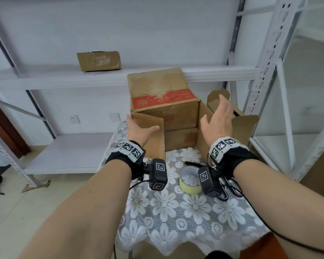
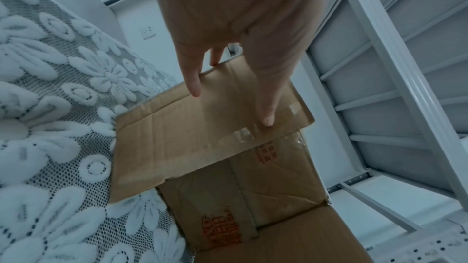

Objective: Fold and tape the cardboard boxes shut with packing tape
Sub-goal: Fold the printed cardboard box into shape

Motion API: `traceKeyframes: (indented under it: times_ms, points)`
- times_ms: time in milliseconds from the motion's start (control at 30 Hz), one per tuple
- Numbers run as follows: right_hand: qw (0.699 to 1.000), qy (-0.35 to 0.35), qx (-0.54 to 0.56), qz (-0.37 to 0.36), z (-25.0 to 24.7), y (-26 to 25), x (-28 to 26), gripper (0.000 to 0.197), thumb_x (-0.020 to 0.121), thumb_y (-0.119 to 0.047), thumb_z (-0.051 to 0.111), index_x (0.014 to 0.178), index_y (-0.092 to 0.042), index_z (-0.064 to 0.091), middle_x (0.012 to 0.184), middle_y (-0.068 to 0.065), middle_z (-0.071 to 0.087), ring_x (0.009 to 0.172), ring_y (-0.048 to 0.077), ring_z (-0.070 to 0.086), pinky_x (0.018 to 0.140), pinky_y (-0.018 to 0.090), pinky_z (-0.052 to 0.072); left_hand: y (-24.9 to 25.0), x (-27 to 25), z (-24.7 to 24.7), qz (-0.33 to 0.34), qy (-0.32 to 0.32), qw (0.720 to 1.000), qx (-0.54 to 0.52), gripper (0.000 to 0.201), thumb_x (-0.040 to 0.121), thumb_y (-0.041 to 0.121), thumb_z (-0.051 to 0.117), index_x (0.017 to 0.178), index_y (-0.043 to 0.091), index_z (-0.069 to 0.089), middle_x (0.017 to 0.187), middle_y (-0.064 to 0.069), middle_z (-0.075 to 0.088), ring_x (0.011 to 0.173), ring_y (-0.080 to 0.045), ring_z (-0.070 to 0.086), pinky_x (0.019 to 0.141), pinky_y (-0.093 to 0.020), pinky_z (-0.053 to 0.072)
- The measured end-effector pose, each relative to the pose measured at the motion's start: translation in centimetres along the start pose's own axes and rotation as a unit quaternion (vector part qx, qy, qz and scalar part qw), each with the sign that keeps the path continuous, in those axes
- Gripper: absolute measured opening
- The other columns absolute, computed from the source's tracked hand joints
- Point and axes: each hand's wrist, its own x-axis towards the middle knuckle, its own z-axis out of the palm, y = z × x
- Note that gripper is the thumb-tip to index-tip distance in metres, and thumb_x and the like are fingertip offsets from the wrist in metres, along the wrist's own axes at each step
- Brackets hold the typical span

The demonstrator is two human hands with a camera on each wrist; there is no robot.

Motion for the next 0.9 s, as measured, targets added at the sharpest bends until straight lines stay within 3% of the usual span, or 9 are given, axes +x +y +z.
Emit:
traceKeyframes:
  times_ms: [67, 100, 267, 333, 433, 500, 633, 767, 900]
  points:
    - [0.988, -0.084, 0.08, 0.103, 0.0, 0.5, -0.4, 0.061, 0.092, -0.016, 0.053, 0.145, -0.011, 0.024, 0.14, 0.013, 0.044, 0.118, 0.025, 0.05, 0.098, 0.035, 0.04, -0.3, 0.1, -0.1, 0.009, -0.01, 1.0, -0.004, 0.12, 0.063, 0.034, 0.089, 0.154, 0.019, 0.012, 0.154, -0.009, 0.033, 0.14, -0.026, 0.035, 0.112, -0.048, 0.036]
    - [0.981, -0.121, 0.098, 0.115, 0.2, 0.6, -0.8, 0.059, 0.091, -0.018, 0.054, 0.144, -0.014, 0.027, 0.137, 0.011, 0.049, 0.112, 0.023, 0.054, 0.095, 0.033, 0.041, -0.4, 0.0, -0.2, 0.013, -0.013, 1.0, -0.005, 0.121, 0.06, 0.036, 0.09, 0.153, 0.02, 0.015, 0.153, -0.008, 0.035, 0.139, -0.025, 0.036, 0.112, -0.049, 0.036]
    - [0.962, -0.253, 0.1, -0.005, 3.0, -0.4, -2.3, 0.053, 0.09, -0.011, 0.05, 0.141, -0.018, 0.039, 0.143, 0.001, 0.043, 0.127, 0.016, 0.046, 0.105, 0.03, 0.037, -0.9, 0.1, 0.2, 0.002, -0.006, 1.0, -0.001, 0.117, 0.064, 0.039, 0.088, 0.153, 0.015, 0.016, 0.155, -0.006, 0.032, 0.141, -0.023, 0.033, 0.113, -0.046, 0.034]
    - [0.978, -0.196, 0.067, -0.017, 4.2, -0.9, -2.0, 0.049, 0.091, -0.006, 0.049, 0.139, -0.013, 0.04, 0.142, 0.005, 0.041, 0.128, 0.019, 0.043, 0.103, 0.025, 0.031, -0.9, 0.5, 0.4, 0.002, 0.0, 1.0, -0.006, 0.121, 0.06, 0.045, 0.088, 0.153, 0.014, 0.017, 0.155, -0.006, 0.033, 0.14, -0.023, 0.034, 0.113, -0.046, 0.035]
    - [0.987, -0.078, 0.095, 0.102, 5.2, -0.7, -0.2, 0.061, 0.088, -0.015, 0.063, 0.14, -0.006, 0.033, 0.143, 0.011, 0.033, 0.13, 0.024, 0.04, 0.104, 0.029, 0.032, -0.8, 0.9, 0.5, -0.001, 0.004, 1.0, -0.013, 0.124, 0.058, 0.051, 0.087, 0.153, 0.015, 0.015, 0.155, -0.006, 0.033, 0.141, -0.023, 0.034, 0.113, -0.046, 0.035]
    - [0.971, -0.101, 0.135, 0.172, 5.8, 0.3, 1.0, 0.087, 0.081, -0.029, 0.073, 0.146, -0.007, 0.02, 0.15, 0.013, 0.023, 0.137, 0.026, 0.031, 0.111, 0.038, 0.029, -0.9, 1.3, 0.8, 0.0, 0.003, 1.0, -0.024, 0.132, 0.048, 0.06, 0.085, 0.153, 0.017, 0.016, 0.154, -0.006, 0.034, 0.14, -0.023, 0.035, 0.112, -0.047, 0.036]
    - [0.945, -0.176, 0.192, 0.199, 7.3, 2.4, 2.6, 0.114, 0.069, -0.048, 0.079, 0.151, -0.016, 0.007, 0.157, 0.006, 0.016, 0.144, 0.022, 0.02, 0.117, 0.045, 0.022, -1.9, 2.6, 1.6, -0.011, 0.016, 0.999, -0.049, 0.146, 0.029, 0.079, 0.079, 0.15, 0.021, 0.022, 0.15, -0.004, 0.039, 0.137, -0.021, 0.04, 0.11, -0.046, 0.039]
    - [0.925, -0.218, 0.215, 0.225, 9.3, 2.5, 2.7, 0.113, 0.055, -0.061, 0.08, 0.144, -0.016, 0.026, 0.143, 0.003, 0.041, 0.13, 0.02, 0.043, 0.109, 0.044, 0.037, -2.9, 3.3, 3.1, -0.041, 0.053, 0.996, -0.055, 0.148, 0.025, 0.083, 0.078, 0.147, 0.019, 0.024, 0.144, -0.004, 0.043, 0.132, -0.021, 0.045, 0.109, -0.046, 0.04]
    - [0.95, -0.166, 0.152, 0.214, 10.4, 1.3, 2.6, 0.103, 0.065, -0.056, 0.078, 0.14, -0.008, 0.028, 0.142, 0.006, 0.036, 0.131, 0.024, 0.039, 0.108, 0.043, 0.035, -2.1, 3.1, 4.5, -0.082, 0.11, 0.99, -0.014, 0.141, 0.041, 0.075, 0.08, 0.147, 0.005, 0.017, 0.147, -0.013, 0.034, 0.138, -0.03, 0.033, 0.113, -0.05, 0.031]
